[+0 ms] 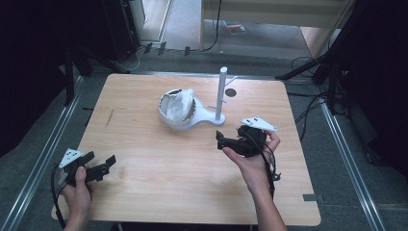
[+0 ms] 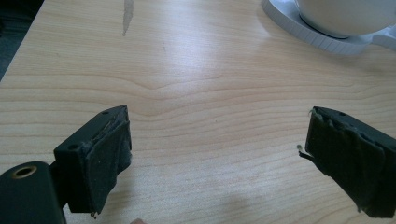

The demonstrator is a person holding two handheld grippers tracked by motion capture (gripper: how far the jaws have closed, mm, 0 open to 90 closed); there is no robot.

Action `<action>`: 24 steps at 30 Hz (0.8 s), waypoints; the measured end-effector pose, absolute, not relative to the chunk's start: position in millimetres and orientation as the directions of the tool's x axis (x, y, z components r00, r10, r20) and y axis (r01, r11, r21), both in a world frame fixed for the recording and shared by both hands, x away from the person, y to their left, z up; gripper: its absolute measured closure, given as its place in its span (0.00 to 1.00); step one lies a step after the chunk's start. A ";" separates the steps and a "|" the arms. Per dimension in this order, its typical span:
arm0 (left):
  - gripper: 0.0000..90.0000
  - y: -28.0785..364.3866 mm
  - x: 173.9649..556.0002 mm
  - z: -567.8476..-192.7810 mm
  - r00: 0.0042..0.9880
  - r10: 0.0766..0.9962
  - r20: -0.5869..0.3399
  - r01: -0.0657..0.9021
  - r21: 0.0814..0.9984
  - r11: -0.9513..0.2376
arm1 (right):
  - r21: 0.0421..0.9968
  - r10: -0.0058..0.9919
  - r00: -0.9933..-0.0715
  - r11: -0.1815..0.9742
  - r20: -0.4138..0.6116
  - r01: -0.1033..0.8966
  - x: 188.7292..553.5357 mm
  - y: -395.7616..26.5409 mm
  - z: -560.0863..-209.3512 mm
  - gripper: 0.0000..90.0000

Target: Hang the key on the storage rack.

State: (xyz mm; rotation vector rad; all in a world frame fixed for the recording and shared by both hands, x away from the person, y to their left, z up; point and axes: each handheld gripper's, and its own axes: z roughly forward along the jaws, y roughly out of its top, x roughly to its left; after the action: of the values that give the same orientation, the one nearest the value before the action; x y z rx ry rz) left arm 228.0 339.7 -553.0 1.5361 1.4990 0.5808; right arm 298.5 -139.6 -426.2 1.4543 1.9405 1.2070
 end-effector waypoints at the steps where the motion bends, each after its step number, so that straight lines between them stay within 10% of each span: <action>1: 0.09 339.9 227.8 -552.9 0.163 0.957 -0.241 0.544 0.831 0.116 | 0.834 0.923 -0.351 0.066 0.158 0.547 298.1 -142.2 -426.5 0.00; 24: 0.09 339.3 229.1 -553.2 0.169 0.956 -0.240 0.550 0.828 0.110 | 0.796 0.965 -0.239 0.061 0.107 0.602 302.5 -208.7 -439.6 0.15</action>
State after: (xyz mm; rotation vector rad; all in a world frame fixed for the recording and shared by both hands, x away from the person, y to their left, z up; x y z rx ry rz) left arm 229.1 339.3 -553.2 1.5547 1.4949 0.5730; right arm 302.5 -208.7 -439.6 1.5595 1.8869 1.0458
